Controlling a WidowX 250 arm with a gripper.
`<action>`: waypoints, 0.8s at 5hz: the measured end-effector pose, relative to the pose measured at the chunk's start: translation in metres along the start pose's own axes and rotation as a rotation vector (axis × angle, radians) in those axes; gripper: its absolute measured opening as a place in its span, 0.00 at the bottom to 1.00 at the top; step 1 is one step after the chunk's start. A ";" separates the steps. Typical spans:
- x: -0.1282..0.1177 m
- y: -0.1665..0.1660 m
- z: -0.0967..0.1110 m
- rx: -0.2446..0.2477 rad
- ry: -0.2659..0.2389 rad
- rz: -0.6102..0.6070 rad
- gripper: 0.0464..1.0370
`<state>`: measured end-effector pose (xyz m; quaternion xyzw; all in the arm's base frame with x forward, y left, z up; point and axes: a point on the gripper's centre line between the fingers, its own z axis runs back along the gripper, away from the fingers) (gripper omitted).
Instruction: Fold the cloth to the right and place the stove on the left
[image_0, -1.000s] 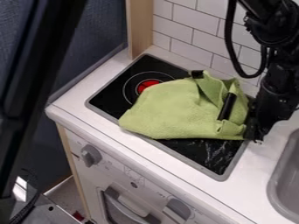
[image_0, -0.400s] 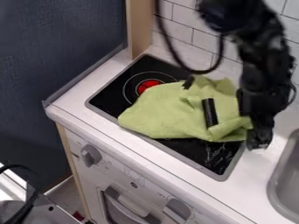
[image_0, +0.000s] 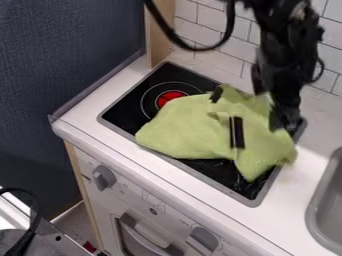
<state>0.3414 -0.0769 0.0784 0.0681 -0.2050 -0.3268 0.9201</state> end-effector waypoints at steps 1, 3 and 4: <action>-0.016 0.015 0.011 -0.003 0.119 0.084 0.96; -0.092 0.061 0.019 -0.001 0.290 0.395 0.96; -0.129 0.078 0.018 -0.032 0.316 0.514 0.96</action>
